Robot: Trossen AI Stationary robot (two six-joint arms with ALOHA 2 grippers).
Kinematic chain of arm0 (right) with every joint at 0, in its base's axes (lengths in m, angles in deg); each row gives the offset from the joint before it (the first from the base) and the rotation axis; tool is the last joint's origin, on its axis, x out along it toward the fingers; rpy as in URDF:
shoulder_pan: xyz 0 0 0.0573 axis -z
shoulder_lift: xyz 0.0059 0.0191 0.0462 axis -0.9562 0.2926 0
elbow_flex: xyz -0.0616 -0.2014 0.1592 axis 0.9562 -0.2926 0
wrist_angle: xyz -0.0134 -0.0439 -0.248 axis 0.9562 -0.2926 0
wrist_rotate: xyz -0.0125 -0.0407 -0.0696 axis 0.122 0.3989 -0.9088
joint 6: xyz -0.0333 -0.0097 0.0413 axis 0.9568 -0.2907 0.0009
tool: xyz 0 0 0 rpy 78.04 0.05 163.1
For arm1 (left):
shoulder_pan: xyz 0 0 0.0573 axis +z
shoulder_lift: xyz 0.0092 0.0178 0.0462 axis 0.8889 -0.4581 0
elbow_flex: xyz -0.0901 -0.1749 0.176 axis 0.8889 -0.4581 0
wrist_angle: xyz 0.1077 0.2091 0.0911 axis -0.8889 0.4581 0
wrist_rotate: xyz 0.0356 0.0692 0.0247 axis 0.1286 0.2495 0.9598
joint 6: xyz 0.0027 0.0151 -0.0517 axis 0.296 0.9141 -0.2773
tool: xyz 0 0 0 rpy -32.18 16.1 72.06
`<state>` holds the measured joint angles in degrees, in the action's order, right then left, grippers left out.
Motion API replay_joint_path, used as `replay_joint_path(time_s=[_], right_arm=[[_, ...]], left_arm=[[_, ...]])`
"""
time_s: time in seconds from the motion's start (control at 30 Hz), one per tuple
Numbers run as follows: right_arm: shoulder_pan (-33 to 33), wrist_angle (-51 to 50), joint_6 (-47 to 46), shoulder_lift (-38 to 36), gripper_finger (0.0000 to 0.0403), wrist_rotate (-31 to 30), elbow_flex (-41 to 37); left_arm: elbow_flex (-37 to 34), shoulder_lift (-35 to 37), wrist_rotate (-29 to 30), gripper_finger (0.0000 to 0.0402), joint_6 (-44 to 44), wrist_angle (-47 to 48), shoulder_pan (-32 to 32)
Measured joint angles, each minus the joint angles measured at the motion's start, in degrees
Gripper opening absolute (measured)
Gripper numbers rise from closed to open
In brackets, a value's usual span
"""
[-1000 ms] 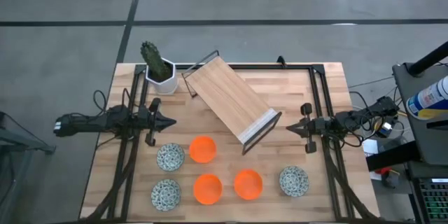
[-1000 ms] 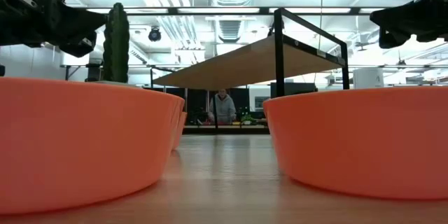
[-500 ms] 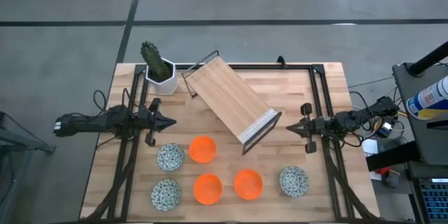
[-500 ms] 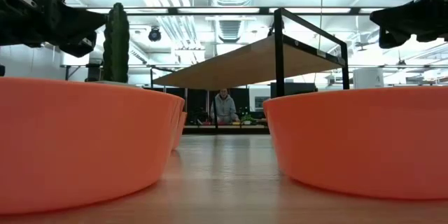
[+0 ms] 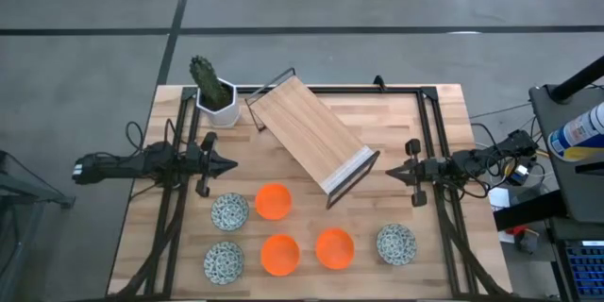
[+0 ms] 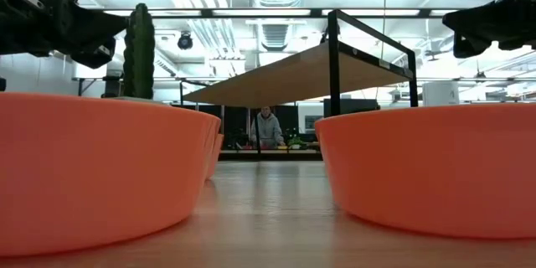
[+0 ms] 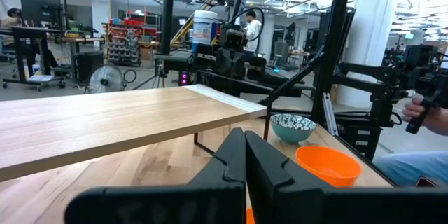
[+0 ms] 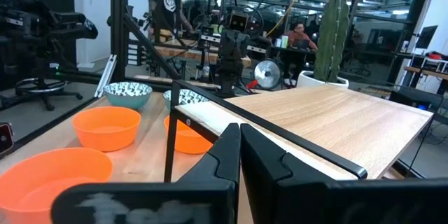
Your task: Pick & Place Mini bowls
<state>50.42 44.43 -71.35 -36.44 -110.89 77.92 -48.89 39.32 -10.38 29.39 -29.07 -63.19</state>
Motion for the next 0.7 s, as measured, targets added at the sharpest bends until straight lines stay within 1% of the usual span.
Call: replay_joint_path(time_s=[0.17, 0.2, 0.3, 0.37, 0.43, 0.47, 0.53, 0.63, 0.7], right_arm=[[0.0, 1.7, -3.0, 0.1, 0.0008, 0.0, 0.0], [0.0, 3.1, -5.1, 0.1, 0.0008, 0.0, 0.0], [0.0, 9.1, -16.0, 0.1, 0.0008, 1.3, 0.0], [0.0, 13.5, -18.5, 0.2, 0.0008, 4.9, 0.0], [0.0, 16.3, -21.7, 0.2, 0.0008, 11.3, 0.0], [0.0, 16.9, -23.9, 0.2, 0.0008, 14.8, 0.0], [-0.1, 17.0, -28.4, 0.5, 0.0008, 19.6, 0.0], [-0.9, 19.7, -34.7, 1.8, 0.0008, 24.1, 0.0], [-2.1, 23.4, -37.2, 3.1, 0.0008, 24.7, 0.0]], left_arm=[[0.0, 0.0, 0.0, 0.0, 0.0, 0.0, 0.0], [0.0, 0.0, 0.0, 0.0, 0.0, 0.0, 0.0], [0.0, 0.0, 0.0, 0.0, 0.0, 0.0, 0.0], [0.0, 0.0, 0.0, 0.0, 0.0, 0.0, 0.0], [0.0, 0.0, 0.0, 0.0, 0.0, 0.0, 0.0], [0.0, 0.0, 0.0, 0.0, 0.0, 0.0, 0.0], [0.0, 0.0, 0.0, 0.0, 0.0, 0.0, 0.0], [0.0, 0.0, 0.0, 0.0, 0.0, 0.0, 0.0], [0.0, 0.0, 0.0, 0.0, 0.0, 0.0, 0.0]])
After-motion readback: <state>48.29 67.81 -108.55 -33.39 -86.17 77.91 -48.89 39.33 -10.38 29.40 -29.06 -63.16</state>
